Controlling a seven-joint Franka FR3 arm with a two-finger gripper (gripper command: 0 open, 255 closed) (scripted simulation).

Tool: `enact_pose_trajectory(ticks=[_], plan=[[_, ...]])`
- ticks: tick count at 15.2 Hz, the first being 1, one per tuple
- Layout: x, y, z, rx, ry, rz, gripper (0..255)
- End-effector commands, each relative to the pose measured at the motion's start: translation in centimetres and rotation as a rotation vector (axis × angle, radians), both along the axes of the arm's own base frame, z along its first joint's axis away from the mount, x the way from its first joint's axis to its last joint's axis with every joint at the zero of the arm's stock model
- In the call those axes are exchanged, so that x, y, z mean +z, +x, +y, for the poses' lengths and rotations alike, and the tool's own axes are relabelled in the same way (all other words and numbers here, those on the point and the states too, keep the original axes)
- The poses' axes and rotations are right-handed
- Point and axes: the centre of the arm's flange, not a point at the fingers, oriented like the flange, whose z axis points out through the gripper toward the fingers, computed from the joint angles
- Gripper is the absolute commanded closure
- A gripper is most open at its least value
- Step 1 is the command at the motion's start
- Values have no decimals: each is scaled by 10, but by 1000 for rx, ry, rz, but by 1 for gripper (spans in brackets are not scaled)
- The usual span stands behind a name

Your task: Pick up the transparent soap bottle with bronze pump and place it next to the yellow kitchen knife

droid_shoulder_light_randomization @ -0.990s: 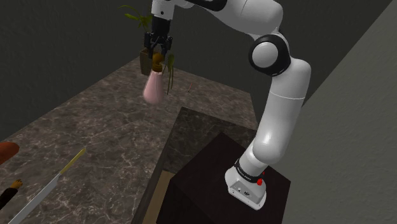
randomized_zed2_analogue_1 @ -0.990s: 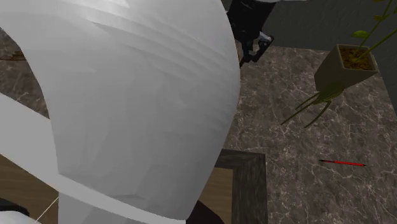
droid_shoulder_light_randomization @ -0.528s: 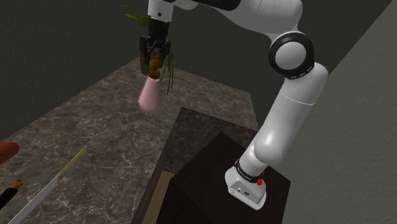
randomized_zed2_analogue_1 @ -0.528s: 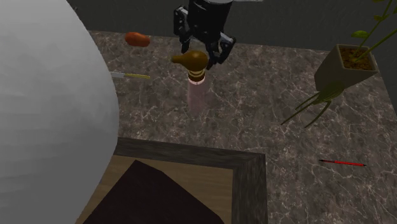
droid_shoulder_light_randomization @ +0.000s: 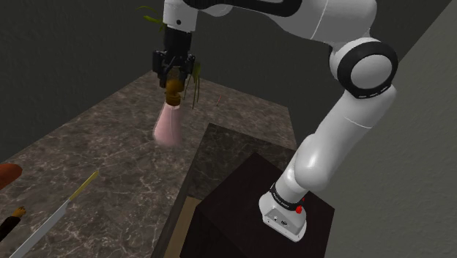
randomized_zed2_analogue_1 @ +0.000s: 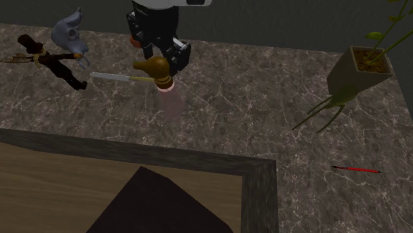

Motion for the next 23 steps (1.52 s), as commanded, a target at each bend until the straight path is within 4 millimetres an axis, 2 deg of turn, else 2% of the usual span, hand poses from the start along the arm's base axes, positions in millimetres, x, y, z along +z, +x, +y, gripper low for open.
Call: enact_pose_trajectory(ticks=[1,16,23], plan=[[-1,-16,17,-2,0,-1,255],[-1,-150,168,-2,0,-1,255],[-38,-150,168,-2,0,-1,255]])
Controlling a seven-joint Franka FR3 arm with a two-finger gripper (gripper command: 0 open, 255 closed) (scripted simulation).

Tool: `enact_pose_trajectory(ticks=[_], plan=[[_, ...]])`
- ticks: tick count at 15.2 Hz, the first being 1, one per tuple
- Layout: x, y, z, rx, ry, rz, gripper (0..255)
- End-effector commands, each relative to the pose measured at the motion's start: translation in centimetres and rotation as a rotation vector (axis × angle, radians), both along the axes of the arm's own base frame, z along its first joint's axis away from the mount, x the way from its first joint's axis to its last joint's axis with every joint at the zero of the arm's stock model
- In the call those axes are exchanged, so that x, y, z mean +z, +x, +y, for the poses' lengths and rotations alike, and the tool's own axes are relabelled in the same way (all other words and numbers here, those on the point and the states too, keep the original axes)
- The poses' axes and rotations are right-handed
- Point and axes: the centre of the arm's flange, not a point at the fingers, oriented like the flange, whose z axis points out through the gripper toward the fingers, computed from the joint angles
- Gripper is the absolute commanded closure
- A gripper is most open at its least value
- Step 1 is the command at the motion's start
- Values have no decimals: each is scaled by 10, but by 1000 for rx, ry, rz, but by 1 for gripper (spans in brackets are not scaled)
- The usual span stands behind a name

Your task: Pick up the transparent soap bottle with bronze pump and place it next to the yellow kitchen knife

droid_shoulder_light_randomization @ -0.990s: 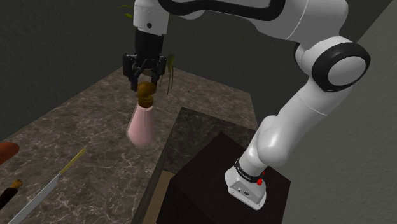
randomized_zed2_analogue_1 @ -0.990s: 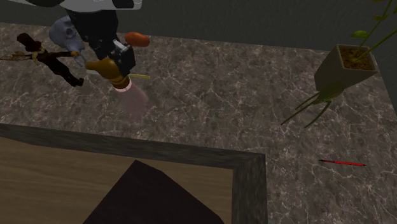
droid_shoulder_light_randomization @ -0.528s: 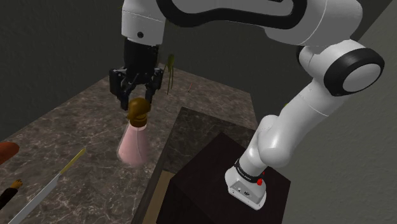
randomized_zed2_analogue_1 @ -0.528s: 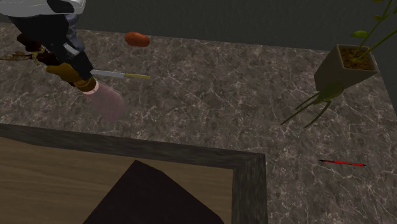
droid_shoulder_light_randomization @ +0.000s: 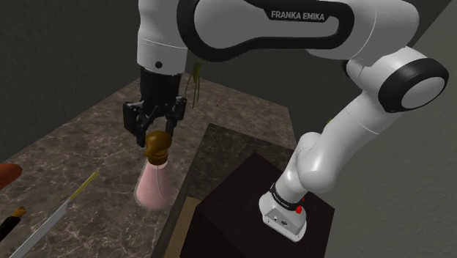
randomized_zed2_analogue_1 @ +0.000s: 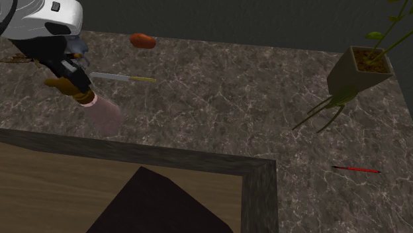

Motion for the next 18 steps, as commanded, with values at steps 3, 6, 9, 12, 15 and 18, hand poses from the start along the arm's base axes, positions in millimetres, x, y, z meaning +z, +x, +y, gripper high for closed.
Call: enact_pose_trajectory(ticks=[3,6,9,12,15,18], plan=[[-20,1,1,0,1,-1,255],[-36,1,1,0,1,-1,255],[-52,1,1,0,1,-1,255],[-68,1,1,0,1,-1,255],[-73,1,1,0,1,-1,255],[-73,1,1,0,1,-1,255]])
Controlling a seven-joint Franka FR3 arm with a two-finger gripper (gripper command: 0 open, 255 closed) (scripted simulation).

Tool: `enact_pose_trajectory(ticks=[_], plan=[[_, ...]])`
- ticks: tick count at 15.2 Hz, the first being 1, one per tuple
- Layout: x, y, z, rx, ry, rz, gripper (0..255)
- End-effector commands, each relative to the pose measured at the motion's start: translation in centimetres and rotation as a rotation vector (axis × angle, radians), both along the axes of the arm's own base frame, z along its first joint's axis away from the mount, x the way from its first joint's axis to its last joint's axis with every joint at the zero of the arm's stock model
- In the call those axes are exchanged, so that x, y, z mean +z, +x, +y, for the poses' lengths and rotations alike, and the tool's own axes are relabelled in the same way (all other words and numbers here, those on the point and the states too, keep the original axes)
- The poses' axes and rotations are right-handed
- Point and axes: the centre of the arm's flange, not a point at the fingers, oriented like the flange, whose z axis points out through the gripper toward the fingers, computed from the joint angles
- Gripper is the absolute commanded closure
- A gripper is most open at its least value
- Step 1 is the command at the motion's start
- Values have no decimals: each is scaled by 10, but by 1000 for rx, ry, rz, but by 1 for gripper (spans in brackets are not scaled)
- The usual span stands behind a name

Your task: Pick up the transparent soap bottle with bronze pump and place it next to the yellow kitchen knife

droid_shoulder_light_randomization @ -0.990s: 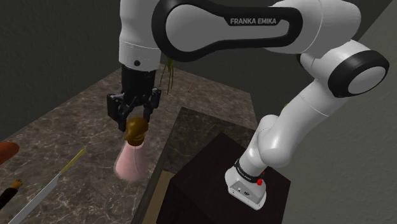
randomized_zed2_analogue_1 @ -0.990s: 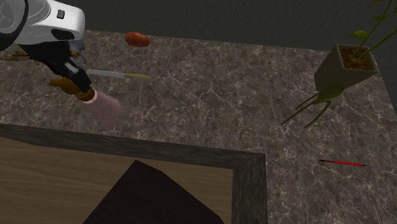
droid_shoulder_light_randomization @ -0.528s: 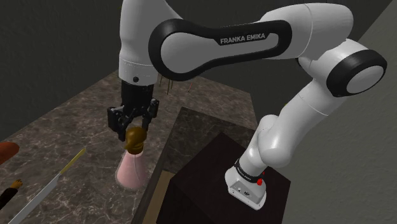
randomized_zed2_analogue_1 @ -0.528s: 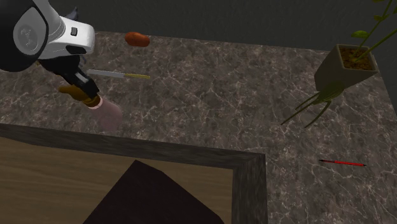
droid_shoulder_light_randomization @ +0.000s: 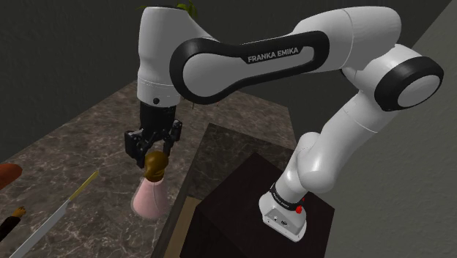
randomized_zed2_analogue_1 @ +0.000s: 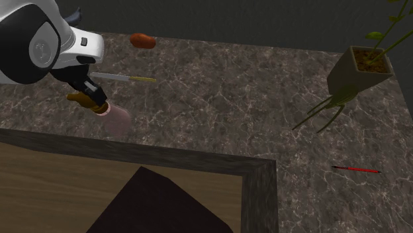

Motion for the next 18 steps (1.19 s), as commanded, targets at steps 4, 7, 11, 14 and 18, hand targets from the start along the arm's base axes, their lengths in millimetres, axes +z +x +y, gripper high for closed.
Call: enact_pose_trajectory(ticks=[4,7,11,14,18], plan=[[0,0,0,0,0,-1,0],[0,0,0,0,0,-1,0],[39,5,-5,0,0,-1,0],[49,6,-6,0,0,-1,0],[49,6,-6,0,0,-1,0]])
